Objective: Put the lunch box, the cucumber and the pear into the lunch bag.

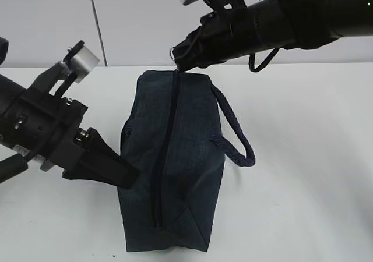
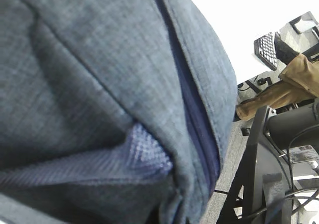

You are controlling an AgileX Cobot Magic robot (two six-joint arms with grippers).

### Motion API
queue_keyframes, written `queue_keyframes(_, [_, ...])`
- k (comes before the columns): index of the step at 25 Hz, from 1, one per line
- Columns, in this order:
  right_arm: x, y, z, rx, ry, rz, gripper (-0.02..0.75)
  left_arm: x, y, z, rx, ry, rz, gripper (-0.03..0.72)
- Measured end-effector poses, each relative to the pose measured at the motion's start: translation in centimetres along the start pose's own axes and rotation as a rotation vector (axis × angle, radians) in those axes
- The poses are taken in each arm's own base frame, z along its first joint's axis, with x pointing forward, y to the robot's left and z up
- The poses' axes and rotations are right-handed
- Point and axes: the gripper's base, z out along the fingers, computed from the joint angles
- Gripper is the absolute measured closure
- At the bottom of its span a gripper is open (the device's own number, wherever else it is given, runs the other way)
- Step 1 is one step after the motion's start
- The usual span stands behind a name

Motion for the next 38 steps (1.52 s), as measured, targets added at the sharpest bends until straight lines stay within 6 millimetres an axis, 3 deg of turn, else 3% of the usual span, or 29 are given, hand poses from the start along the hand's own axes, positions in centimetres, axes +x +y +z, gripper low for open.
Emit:
queue_keyframes(8, [0.1, -0.3, -0.2, -0.017, 0.002, 0.008, 0.732, -0.1, 0.0, 0.0, 0.0, -0.009, -0.042, 0.664])
queue_keyframes(14, [0.1, -0.4, -0.2, -0.017, 0.0, 0.008, 0.732, -1.3, -0.4, -0.7, 0.007, -0.028, -0.084, 0.408])
queue_keyframes(17, [0.1, -0.4, -0.2, -0.017, 0.0, 0.008, 0.732, -2.2, -0.1, -1.7, -0.009, -0.06, -0.103, 0.346])
queue_keyframes(28, [0.1, -0.5, -0.3, -0.015, 0.001, 0.009, 0.732, -5.7, 1.7, -4.9, -0.172, -0.3, -0.157, 0.328])
queue_keyframes(38, [0.1, -0.5, -0.3, -0.017, 0.001, 0.009, 0.732, -8.2, 5.8, -3.3, -0.223, -0.328, -0.239, 0.328])
